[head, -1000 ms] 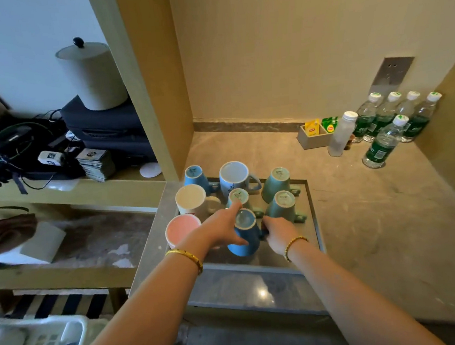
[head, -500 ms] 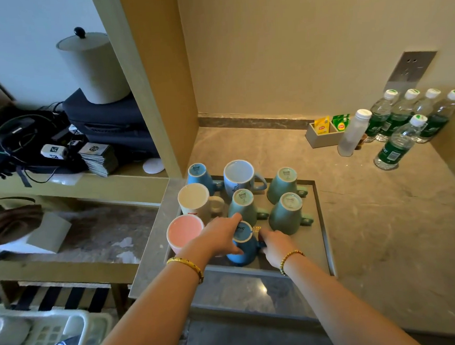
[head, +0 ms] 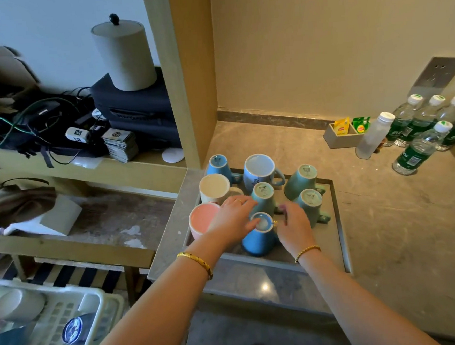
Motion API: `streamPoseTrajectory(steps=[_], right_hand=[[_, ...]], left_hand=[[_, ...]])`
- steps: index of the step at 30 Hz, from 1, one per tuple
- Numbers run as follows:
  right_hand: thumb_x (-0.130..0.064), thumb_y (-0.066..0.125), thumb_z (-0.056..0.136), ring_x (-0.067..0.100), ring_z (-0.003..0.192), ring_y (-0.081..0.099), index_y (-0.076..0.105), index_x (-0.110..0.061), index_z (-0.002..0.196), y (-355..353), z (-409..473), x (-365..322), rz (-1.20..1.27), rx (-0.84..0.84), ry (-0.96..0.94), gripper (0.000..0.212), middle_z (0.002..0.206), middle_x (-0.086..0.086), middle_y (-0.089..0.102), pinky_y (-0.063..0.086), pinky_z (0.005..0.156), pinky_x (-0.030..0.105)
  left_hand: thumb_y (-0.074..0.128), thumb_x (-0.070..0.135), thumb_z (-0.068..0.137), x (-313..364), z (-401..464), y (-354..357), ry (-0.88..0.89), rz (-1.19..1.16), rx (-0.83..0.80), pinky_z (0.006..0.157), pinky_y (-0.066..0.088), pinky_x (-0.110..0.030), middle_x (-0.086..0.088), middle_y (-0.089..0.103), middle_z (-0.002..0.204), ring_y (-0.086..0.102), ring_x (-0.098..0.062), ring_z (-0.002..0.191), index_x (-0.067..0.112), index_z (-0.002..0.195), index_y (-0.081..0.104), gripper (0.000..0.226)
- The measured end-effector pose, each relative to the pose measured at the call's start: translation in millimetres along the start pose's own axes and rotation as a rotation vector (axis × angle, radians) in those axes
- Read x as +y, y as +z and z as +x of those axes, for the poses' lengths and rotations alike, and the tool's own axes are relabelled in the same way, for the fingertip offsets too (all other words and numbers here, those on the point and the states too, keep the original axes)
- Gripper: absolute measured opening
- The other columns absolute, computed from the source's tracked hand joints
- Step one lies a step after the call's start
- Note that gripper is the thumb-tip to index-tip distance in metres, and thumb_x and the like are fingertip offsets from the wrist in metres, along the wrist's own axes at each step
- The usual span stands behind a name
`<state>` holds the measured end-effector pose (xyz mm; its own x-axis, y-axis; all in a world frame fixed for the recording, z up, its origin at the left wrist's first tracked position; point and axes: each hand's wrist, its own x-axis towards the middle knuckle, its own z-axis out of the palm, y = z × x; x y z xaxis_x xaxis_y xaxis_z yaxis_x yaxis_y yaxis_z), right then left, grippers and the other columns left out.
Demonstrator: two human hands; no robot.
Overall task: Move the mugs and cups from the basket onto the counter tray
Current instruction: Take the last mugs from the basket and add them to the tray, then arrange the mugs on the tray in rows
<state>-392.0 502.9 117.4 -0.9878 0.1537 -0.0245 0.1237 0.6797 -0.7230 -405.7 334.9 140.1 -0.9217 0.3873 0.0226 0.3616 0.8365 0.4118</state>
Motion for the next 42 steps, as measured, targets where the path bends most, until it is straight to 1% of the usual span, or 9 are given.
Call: streamPoseTrajectory(steps=[4,10,18,22,26,30,34,39,42], right_hand=[[0.010,0.049,0.076,0.026,0.103,0.049,0.055,-0.008,0.101,7.5,3.0,-55.2,0.040,0.200,-0.240,0.032,0.106,0.011,0.053,0.040,0.090,0.031],[0.004,0.041,0.066,0.032,0.105,0.047,0.058,-0.001,0.100,68.5,-26.2,-149.8,0.046,0.171,-0.526,0.038,0.107,0.020,0.054,0.033,0.095,0.032],[-0.010,0.034,0.074,0.029,0.104,0.050,0.059,0.000,0.102,208.8,-117.7,-248.6,0.059,-0.224,-0.719,0.040,0.108,0.017,0.055,0.041,0.091,0.037],[0.011,0.046,0.073,0.032,0.107,0.052,0.059,0.001,0.107,273.7,-165.1,-274.0,0.021,-0.406,-0.791,0.037,0.112,0.017,0.055,0.042,0.094,0.037],[0.005,0.044,0.085,0.023,0.111,0.048,0.054,-0.003,0.117,322.7,-196.8,-280.9,-0.080,-0.630,-0.841,0.034,0.119,0.012,0.051,0.040,0.096,0.026],[-0.004,0.039,0.092,0.018,0.116,0.045,0.046,-0.009,0.126,368.2,-210.9,-287.3,-0.146,-0.830,-0.797,0.035,0.127,0.008,0.046,0.038,0.092,0.019],[-0.013,0.042,0.095,0.019,0.119,0.046,0.038,-0.013,0.134,414.9,-218.2,-302.9,-0.233,-0.996,-0.675,0.039,0.135,0.008,0.041,0.043,0.099,0.032],[-0.019,0.047,0.094,0.023,0.120,0.047,0.030,-0.013,0.139,472.2,-221.2,-317.6,-0.380,-1.183,-0.592,0.049,0.139,0.010,0.038,0.045,0.098,0.037],[-0.021,0.048,0.094,0.025,0.121,0.045,0.027,-0.013,0.141,504.8,-217.5,-325.3,-0.435,-1.252,-0.572,0.052,0.140,0.010,0.035,0.044,0.100,0.038]], left_hand=[[0.046,0.023,0.094,-10.7,-20.9,-37.6,-0.142,-0.210,0.345,0.082,0.044,-0.031,-0.007,0.060,0.118,0.056,-0.023,0.105,0.017,0.119,0.055,0.028],[0.047,0.015,0.094,-64.3,-82.5,-87.8,-0.278,-0.249,0.617,0.079,0.045,-0.029,-0.005,0.065,0.107,0.057,-0.020,0.098,0.012,0.111,0.060,0.022],[0.045,0.018,0.094,-188.3,-237.6,-111.2,-0.654,-0.208,0.694,0.084,0.044,-0.028,-0.001,0.064,0.110,0.056,-0.018,0.104,0.016,0.113,0.060,0.024],[0.046,0.017,0.094,-240.1,-316.7,-104.7,-0.876,-0.262,0.695,0.077,0.040,-0.024,-0.002,0.064,0.109,0.058,-0.019,0.099,0.015,0.113,0.059,0.024],[0.046,0.016,0.093,-273.2,-378.9,-89.7,-1.098,-0.366,0.689,0.081,0.049,-0.031,-0.002,0.060,0.116,0.057,-0.017,0.102,0.017,0.118,0.056,0.027],[0.049,0.019,0.093,-301.5,-424.0,-74.6,-1.277,-0.445,0.636,0.085,0.047,-0.028,-0.004,0.052,0.127,0.052,-0.018,0.112,0.017,0.129,0.047,0.037],[0.051,0.021,0.092,-331.1,-453.2,-64.2,-1.403,-0.506,0.590,0.067,0.042,-0.019,-0.005,0.048,0.133,0.053,-0.014,0.097,0.019,0.137,0.038,0.047],[0.055,0.020,0.089,-370.1,-472.7,-47.8,-1.560,-0.610,0.533,0.079,0.044,-0.024,-0.010,0.043,0.139,0.051,-0.023,0.117,0.014,0.142,0.030,0.059],[0.056,0.020,0.088,-390.8,-473.9,-36.5,-1.615,-0.686,0.514,0.083,0.050,-0.028,-0.012,0.043,0.139,0.054,-0.024,0.113,0.013,0.143,0.027,0.063]])
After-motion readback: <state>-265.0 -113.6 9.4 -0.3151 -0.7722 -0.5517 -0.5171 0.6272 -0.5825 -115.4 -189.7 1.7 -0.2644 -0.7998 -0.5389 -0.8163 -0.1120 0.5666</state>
